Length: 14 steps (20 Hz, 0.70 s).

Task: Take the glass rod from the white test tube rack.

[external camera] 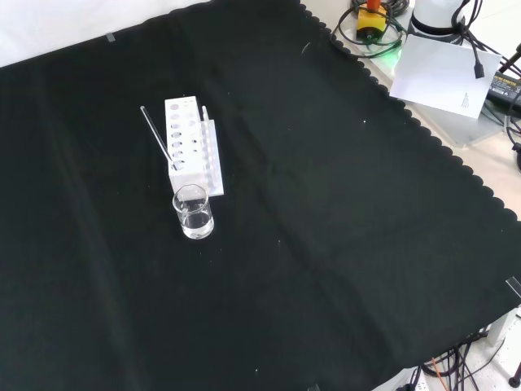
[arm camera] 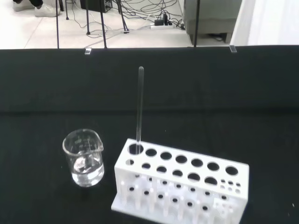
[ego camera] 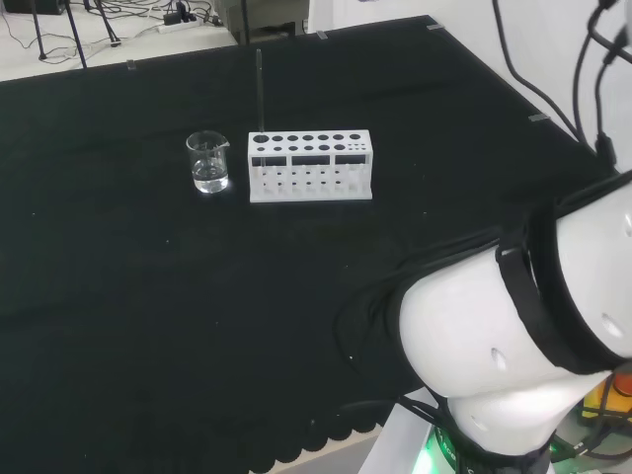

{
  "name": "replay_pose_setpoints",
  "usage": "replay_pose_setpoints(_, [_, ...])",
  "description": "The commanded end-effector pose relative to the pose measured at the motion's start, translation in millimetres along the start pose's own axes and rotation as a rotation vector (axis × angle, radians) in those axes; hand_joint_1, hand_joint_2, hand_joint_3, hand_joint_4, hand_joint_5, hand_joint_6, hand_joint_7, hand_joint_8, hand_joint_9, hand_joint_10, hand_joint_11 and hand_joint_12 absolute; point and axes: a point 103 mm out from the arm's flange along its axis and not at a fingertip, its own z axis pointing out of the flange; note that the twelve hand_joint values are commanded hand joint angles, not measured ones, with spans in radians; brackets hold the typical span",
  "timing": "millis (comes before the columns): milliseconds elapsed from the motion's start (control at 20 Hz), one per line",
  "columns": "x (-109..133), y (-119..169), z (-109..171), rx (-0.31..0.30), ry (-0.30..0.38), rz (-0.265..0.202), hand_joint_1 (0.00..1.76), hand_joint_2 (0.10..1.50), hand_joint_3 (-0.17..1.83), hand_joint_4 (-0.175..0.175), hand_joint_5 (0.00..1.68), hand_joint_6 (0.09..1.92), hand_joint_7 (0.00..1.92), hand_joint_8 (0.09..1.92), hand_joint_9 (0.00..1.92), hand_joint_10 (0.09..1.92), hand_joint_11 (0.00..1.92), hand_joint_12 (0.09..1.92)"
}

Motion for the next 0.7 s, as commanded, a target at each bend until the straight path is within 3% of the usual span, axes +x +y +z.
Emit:
replay_pose_setpoints(50, [2.0,53.3,-3.8,-0.031,-0.019,-0.034,0.38,1.05,0.25,-0.078,0.02,0.09,0.00,0.38,0.00,0.57,0.00,0.64])
replay_pose_setpoints(700, [0.2,130.4,31.4,0.003,-0.037,-0.100,0.39,1.07,0.24,-0.078,0.05,0.09,0.00,0.46,0.00,0.67,0.00,0.74])
